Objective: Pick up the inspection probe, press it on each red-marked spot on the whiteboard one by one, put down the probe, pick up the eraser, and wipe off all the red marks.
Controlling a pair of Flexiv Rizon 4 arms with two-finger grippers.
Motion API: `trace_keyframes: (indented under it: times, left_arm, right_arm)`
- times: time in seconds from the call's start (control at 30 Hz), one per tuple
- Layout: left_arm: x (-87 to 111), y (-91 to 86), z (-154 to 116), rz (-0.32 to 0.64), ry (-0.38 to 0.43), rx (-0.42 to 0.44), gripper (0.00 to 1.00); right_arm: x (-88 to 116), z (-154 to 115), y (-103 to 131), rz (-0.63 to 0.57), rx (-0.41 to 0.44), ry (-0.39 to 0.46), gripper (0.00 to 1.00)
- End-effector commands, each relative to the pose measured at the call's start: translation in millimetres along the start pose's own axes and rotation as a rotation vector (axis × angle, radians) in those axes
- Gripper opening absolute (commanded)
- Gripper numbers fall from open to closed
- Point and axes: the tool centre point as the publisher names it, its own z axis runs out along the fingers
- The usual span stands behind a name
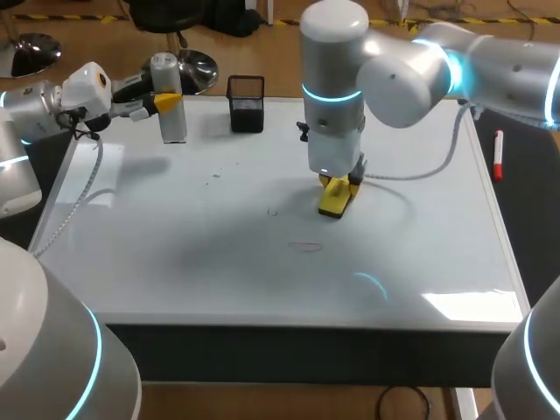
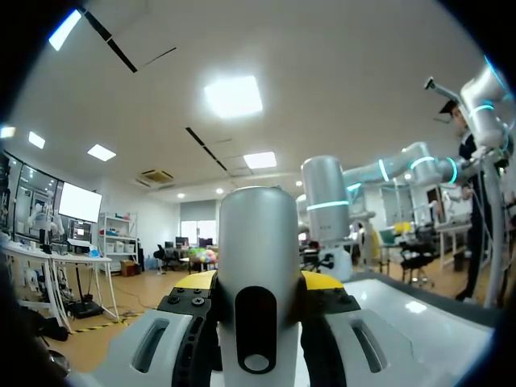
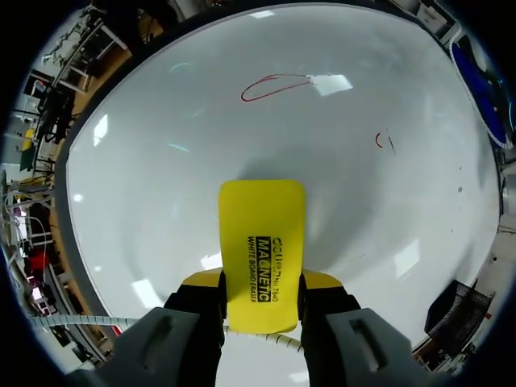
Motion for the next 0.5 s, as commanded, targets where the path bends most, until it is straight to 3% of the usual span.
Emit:
trace_keyframes:
  times: [0.03,0.4,0.5]
  left_arm:
    - [2.1,-1.8,1,0.003,-0.006,-0.002,0.0]
    - [2.1,-1.8,1,0.003,-0.006,-0.002,0.0]
    - [2.1,-1.8,1,0.003,-0.006,-0.002,0.0]
  right_arm:
    - [11,8,-5,0.014,0.012,-0.004,0.0]
    - [4,-85,-16,0.009,0.1,-0.123,0.0]
    - [-3,-99,-19,-0.011,0.127,-0.136,0.0]
